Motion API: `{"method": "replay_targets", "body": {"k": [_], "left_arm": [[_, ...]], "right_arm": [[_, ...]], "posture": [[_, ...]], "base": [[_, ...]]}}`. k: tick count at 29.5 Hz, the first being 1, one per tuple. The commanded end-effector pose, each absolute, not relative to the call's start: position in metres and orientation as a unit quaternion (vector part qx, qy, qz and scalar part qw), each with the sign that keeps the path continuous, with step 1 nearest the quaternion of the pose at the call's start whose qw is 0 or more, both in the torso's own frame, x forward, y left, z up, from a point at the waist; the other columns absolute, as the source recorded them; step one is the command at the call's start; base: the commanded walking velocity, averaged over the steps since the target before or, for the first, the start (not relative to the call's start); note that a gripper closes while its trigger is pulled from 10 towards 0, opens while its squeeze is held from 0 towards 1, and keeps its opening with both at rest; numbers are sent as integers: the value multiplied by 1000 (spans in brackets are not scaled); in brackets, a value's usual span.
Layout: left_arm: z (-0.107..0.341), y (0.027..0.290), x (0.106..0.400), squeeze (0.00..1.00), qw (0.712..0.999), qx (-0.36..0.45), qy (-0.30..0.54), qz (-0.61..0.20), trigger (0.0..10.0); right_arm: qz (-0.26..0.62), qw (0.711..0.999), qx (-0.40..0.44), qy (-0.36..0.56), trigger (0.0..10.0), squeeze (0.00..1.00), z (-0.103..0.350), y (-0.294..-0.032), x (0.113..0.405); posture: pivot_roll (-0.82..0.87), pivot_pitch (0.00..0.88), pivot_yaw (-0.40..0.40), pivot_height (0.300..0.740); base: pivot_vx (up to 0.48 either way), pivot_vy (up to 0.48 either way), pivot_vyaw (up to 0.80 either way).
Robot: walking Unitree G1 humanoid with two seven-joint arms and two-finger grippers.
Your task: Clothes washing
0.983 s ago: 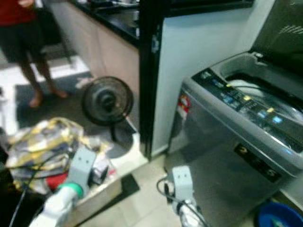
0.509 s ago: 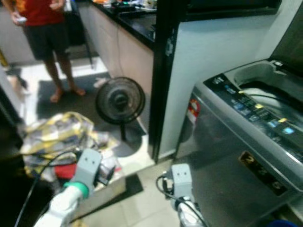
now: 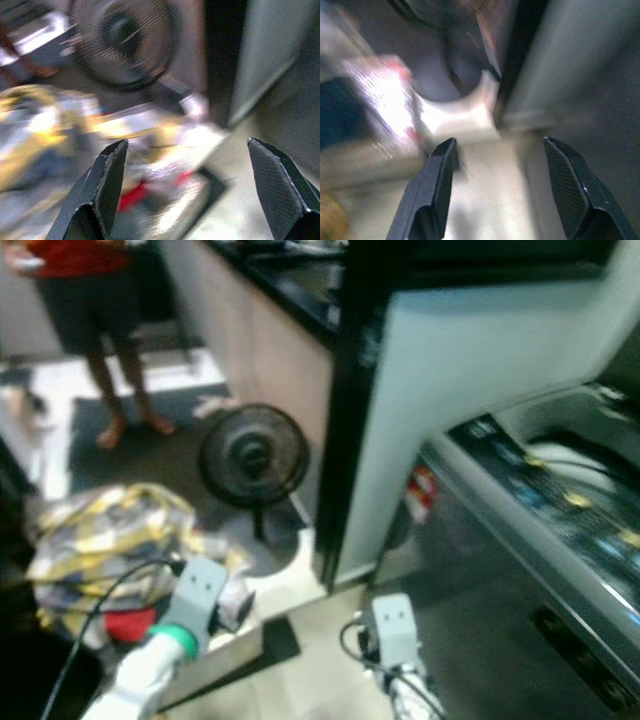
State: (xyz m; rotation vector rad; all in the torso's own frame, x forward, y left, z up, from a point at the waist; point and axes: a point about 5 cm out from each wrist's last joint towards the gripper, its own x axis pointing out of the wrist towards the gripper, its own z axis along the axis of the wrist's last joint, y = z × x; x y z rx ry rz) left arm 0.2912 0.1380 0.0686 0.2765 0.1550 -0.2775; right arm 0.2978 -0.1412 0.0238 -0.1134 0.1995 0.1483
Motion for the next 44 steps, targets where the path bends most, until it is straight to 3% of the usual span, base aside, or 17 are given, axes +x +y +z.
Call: {"method": "replay_targets", "body": {"k": [1, 9, 24, 44], "left_arm": [[69, 124, 290, 0, 977, 130, 68, -157, 10000], [69, 124, 291, 0, 977, 131, 68, -155, 10000], [68, 125, 293, 0, 979, 125, 74, -145, 10000], [67, 129, 295, 0, 980, 130, 76, -132, 10000]], "right_arm": [[60, 988, -65, 127, 10000, 0, 9, -155, 284], [58, 990, -51, 119, 10000, 0, 11, -155, 286], [79, 990, -48, 105, 10000, 0, 16, -150, 290], [89, 989, -53, 109, 10000, 0, 15, -148, 290]], "posture": [[17, 0, 12, 740], [16, 0, 9, 740], [13, 0, 7, 740], [14, 0, 13, 740]], "base": [[480, 0, 438], [480, 0, 0], [0, 0, 0], [0, 0, 793]]}}
